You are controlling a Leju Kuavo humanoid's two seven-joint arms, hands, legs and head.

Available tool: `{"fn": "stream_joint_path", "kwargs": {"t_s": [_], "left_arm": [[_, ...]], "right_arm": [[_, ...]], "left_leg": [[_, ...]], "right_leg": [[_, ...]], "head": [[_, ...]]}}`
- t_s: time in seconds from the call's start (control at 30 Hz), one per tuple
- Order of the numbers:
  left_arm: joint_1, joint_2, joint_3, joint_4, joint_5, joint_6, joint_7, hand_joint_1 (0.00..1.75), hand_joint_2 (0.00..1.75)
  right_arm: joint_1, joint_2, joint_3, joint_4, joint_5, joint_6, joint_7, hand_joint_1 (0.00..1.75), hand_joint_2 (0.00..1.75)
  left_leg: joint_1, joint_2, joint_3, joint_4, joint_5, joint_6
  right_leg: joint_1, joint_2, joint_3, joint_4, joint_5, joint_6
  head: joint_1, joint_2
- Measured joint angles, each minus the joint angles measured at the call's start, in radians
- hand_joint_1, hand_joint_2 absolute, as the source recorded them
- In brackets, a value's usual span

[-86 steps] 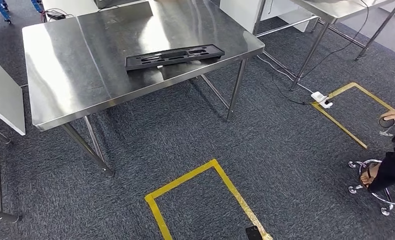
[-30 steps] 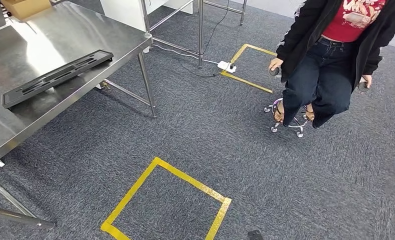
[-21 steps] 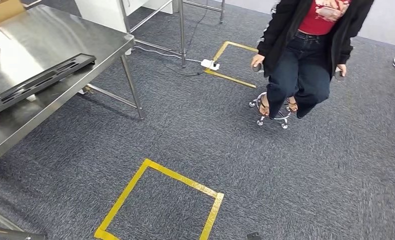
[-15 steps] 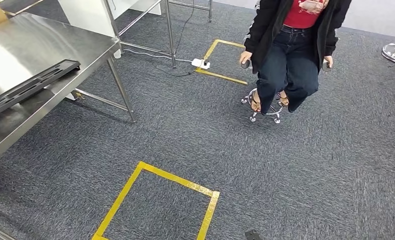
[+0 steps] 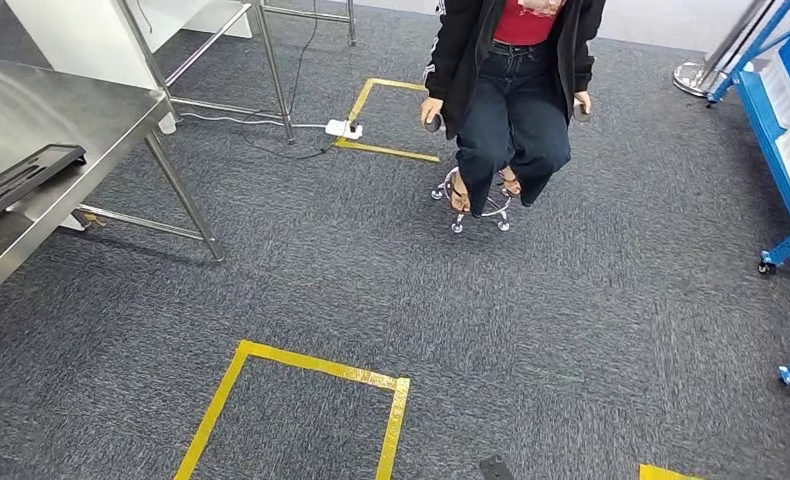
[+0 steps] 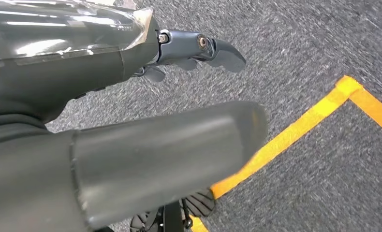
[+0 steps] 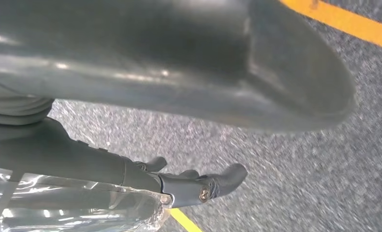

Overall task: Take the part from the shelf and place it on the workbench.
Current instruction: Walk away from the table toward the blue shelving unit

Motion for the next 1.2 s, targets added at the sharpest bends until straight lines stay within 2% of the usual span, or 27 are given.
{"fn": "stream_joint_path", "kwargs": {"t_s": [0.03, 0.1, 0.13, 0.17, 0.2, 0.23, 0.27, 0.3, 0.37, 0.4, 0.43, 0.5, 0.53, 0.6, 0.67, 0.7, 0.73, 0.77, 0.8, 0.83, 0.9, 0.93, 0.97, 1.03, 1.1, 1.17, 1.2], "left_arm": [[-0.001, 0.0, 0.0, -0.001, 0.0, 0.0, 0.0, 0.0, 0.0], [-0.001, -0.001, 0.0, -0.002, 0.0, 0.002, 0.0, 0.0, 0.0], [-0.001, 0.0, 0.0, -0.002, -0.001, 0.002, 0.001, 0.0, 0.0], [-0.001, 0.0, 0.001, -0.003, -0.001, 0.002, 0.001, 0.0, 0.0], [-0.001, 0.001, 0.001, -0.003, -0.003, 0.002, 0.002, 0.0, 0.0], [-0.001, 0.002, 0.001, -0.003, -0.004, 0.002, 0.002, 0.0, 0.0], [-0.001, 0.002, 0.001, -0.003, -0.005, 0.001, 0.003, 0.0, 0.0], [-0.002, 0.002, 0.001, -0.003, -0.007, 0.0, 0.004, 0.0, 0.0], [-0.002, 0.002, 0.001, -0.003, -0.008, -0.002, 0.006, 0.0, 0.0], [-0.002, 0.002, 0.001, -0.004, -0.009, -0.003, 0.006, 0.0, 0.0], [-0.002, 0.002, 0.001, -0.004, -0.009, -0.003, 0.006, 0.0, 0.0], [-0.003, 0.001, 0.001, -0.005, -0.011, -0.003, 0.007, 0.0, 0.0], [-0.005, 0.0, 0.001, -0.006, -0.013, -0.003, 0.007, 0.0, 0.0], [-0.005, -0.001, 0.001, -0.007, -0.017, -0.003, 0.008, 0.0, 0.0], [-0.003, -0.001, 0.001, -0.007, -0.02, -0.003, 0.01, 0.0, 0.0], [-0.001, -0.001, 0.001, -0.007, -0.02, -0.003, 0.01, 0.0, 0.0], [0.001, -0.001, 0.001, -0.007, -0.02, -0.003, 0.011, 0.0, 0.0], [0.002, -0.001, 0.001, -0.007, -0.021, -0.003, 0.012, 0.0, 0.0], [0.002, -0.001, 0.001, -0.007, -0.022, -0.004, 0.012, 0.0, 0.0], [0.002, -0.001, 0.001, -0.007, -0.024, -0.004, 0.013, 0.0, 0.0], [0.001, -0.001, 0.001, -0.007, -0.029, -0.006, 0.016, 0.0, 0.0], [0.001, -0.001, 0.001, -0.007, -0.031, -0.006, 0.018, 0.0, 0.0], [0.001, -0.001, 0.001, -0.007, -0.033, -0.006, 0.019, 0.0, 0.0], [-0.001, -0.002, 0.001, -0.007, -0.035, -0.006, 0.02, 0.0, 0.0], [-0.002, -0.004, 0.001, -0.007, -0.036, -0.006, 0.021, 0.0, 0.0], [-0.001, -0.005, 0.001, -0.008, -0.037, -0.006, 0.021, 0.0, 0.0], [0.0, -0.005, 0.001, -0.008, -0.037, -0.006, 0.022, 0.0, 0.0]], "right_arm": [[0.001, 0.001, 0.0, 0.0, 0.002, 0.0, 0.002, 0.0, 0.0], [0.0, 0.003, 0.002, 0.0, 0.004, 0.002, 0.007, 0.0, 0.0], [-0.002, 0.005, 0.003, 0.0, 0.005, 0.003, 0.009, 0.0, 0.0], [-0.003, 0.007, 0.004, 0.0, 0.006, 0.004, 0.012, 0.0, 0.0], [-0.003, 0.008, 0.005, 0.0, 0.006, 0.005, 0.014, 0.0, 0.0], [-0.002, 0.009, 0.006, 0.0, 0.006, 0.005, 0.016, 0.0, 0.0], [0.0, 0.009, 0.006, 0.0, 0.006, 0.005, 0.018, 0.0, 0.0], [0.002, 0.009, 0.006, 0.0, 0.005, 0.005, 0.019, 0.0, 0.0], [0.001, 0.01, 0.006, 0.0, 0.005, 0.004, 0.019, 0.0, 0.0], [0.0, 0.01, 0.006, 0.0, 0.005, 0.004, 0.019, 0.0, 0.0], [-0.001, 0.011, 0.006, 0.0, 0.006, 0.003, 0.019, 0.0, 0.0], [0.002, 0.011, 0.006, 0.0, 0.008, 0.002, 0.019, 0.0, 0.0], [0.005, 0.011, 0.006, 0.0, 0.01, 0.001, 0.02, 0.0, 0.0], [0.009, 0.01, 0.006, 0.0, 0.013, -0.001, 0.021, 0.0, 0.0], [0.01, 0.01, 0.006, 0.0, 0.015, -0.002, 0.021, 0.0, 0.0], [0.011, 0.011, 0.006, 0.0, 0.016, -0.002, 0.021, 0.0, 0.0], [0.013, 0.011, 0.006, 0.0, 0.015, -0.002, 0.021, 0.0, 0.0], [0.016, 0.011, 0.006, 0.0, 0.014, -0.002, 0.022, 0.0, 0.0], [0.018, 0.01, 0.006, 0.0, 0.013, -0.003, 0.022, 0.0, 0.0], [0.019, 0.01, 0.006, 0.0, 0.011, -0.003, 0.022, 0.0, 0.0], [0.019, 0.01, 0.006, 0.0, 0.008, -0.006, 0.022, 0.0, 0.0], [0.019, 0.01, 0.006, 0.0, 0.008, -0.008, 0.021, 0.0, 0.0], [0.021, 0.01, 0.006, 0.0, 0.007, -0.01, 0.021, 0.0, 0.0], [0.026, 0.009, 0.006, 0.0, 0.008, -0.013, 0.02, 0.0, 0.0], [0.029, 0.009, 0.005, 0.0, 0.011, -0.014, 0.02, 0.0, 0.0], [0.028, 0.009, 0.005, 0.0, 0.013, -0.015, 0.02, 0.0, 0.0], [0.028, 0.01, 0.005, 0.0, 0.014, -0.015, 0.02, 0.0, 0.0]], "left_leg": [[-0.002, 0.011, 0.001, -0.005, 0.005, 0.009], [-0.002, 0.035, 0.003, -0.015, 0.013, 0.026], [-0.003, 0.049, 0.003, -0.017, 0.015, 0.03], [-0.004, 0.062, 0.002, -0.017, 0.015, 0.033], [-0.005, 0.076, 0.001, -0.017, 0.015, 0.033], [-0.006, 0.089, 0.0, -0.016, 0.014, 0.032], [-0.006, 0.1, 0.001, -0.016, 0.014, 0.032], [-0.005, 0.11, 0.002, -0.016, 0.013, 0.03], [-0.008, 0.129, 0.006, -0.014, 0.009, 0.023], [-0.01, 0.138, 0.008, -0.013, 0.006, 0.017], [-0.013, 0.146, 0.011, -0.013, 0.003, 0.011], [-0.013, 0.164, 0.016, -0.014, 0.001, 0.001], [-0.01, 0.164, 0.017, -0.011, -0.003, -0.005], [-0.003, 0.128, 0.001, 0.032, -0.04, -0.014], [0.0, 0.075, -0.053, 0.155, -0.11, -0.017], [0.0, 0.063, -0.084, 0.218, -0.137, -0.017], [0.0, 0.057, -0.107, 0.264, -0.148, -0.017], [0.001, 0.055, -0.113, 0.269, -0.137, -0.016], [0.001, 0.053, -0.1, 0.237, -0.107, -0.015], [0.003, 0.044, -0.072, 0.173, -0.066, -0.013], [0.005, 0.009, -0.019, 0.055, -0.016, -0.01], [0.005, -0.003, -0.006, 0.024, -0.007, -0.008], [0.002, -0.006, -0.004, 0.016, -0.01, -0.005], [-0.004, 0.013, -0.003, 0.01, -0.002, 0.008], [-0.005, 0.035, -0.002, -0.001, 0.008, 0.026], [-0.007, 0.06, -0.003, -0.007, 0.013, 0.036], [-0.009, 0.073, -0.005, -0.007, 0.013, 0.038]], "right_leg": [[-0.001, -0.008, -0.006, 0.005, -0.001, 0.005], [0.001, -0.05, -0.037, 0.061, -0.03, 0.007], [-0.001, -0.076, -0.066, 0.121, -0.059, 0.005], [0.0, -0.09, -0.1, 0.193, -0.089, 0.003], [-0.002, -0.095, -0.129, 0.257, -0.112, 0.005], [-0.003, -0.097, -0.144, 0.293, -0.122, 0.01], [-0.005, -0.1, -0.138, 0.29, -0.117, 0.017], [-0.007, -0.106, -0.11, 0.242, -0.098, 0.026], [-0.008, -0.149, -0.026, 0.094, -0.051, 0.037], [-0.006, -0.168, 0.006, 0.036, -0.033, 0.035], [-0.003, -0.18, 0.021, 0.006, -0.024, 0.029], [0.002, -0.165, 0.02, 0.0, -0.019, 0.013], [-0.002, -0.155, 0.019, -0.002, -0.017, 0.006], [-0.009, -0.135, 0.02, -0.005, -0.011, -0.011], [-0.008, -0.115, 0.02, -0.006, -0.009, -0.023], [-0.006, -0.104, 0.019, -0.006, -0.008, -0.025], [-0.003, -0.092, 0.02, -0.005, -0.008, -0.026], [-0.002, -0.08, 0.02, -0.004, -0.008, -0.025], [-0.001, -0.068, 0.021, -0.003, -0.008, -0.025], [-0.001, -0.055, 0.021, 0.0, -0.009, -0.025], [0.003, -0.033, 0.017, 0.008, -0.009, -0.022], [0.004, -0.024, 0.012, 0.011, -0.008, -0.018], [0.006, -0.017, 0.008, 0.011, -0.007, -0.014], [0.005, -0.006, -0.002, 0.01, -0.003, 0.0], [0.005, -0.032, -0.027, 0.048, -0.023, 0.004], [0.005, -0.075, -0.085, 0.163, -0.077, -0.001], [0.004, -0.087, -0.117, 0.232, -0.104, -0.001]], "head": [[0.0, 0.0], [0.003, 0.0], [0.004, 0.0], [0.006, 0.0], [0.006, 0.0], [0.006, 0.0], [0.006, 0.0], [0.006, 0.0], [0.007, 0.0], [0.007, 0.0], [0.006, 0.0], [0.005, 0.0], [0.004, 0.0], [0.003, 0.0], [0.002, 0.0], [0.002, 0.0], [0.002, 0.0], [0.002, 0.0], [0.002, 0.0], [0.002, 0.0], [0.002, 0.0], [0.002, 0.0], [0.003, 0.0], [0.003, 0.0], [0.005, 0.0], [0.008, 0.0], [0.01, 0.0]]}}
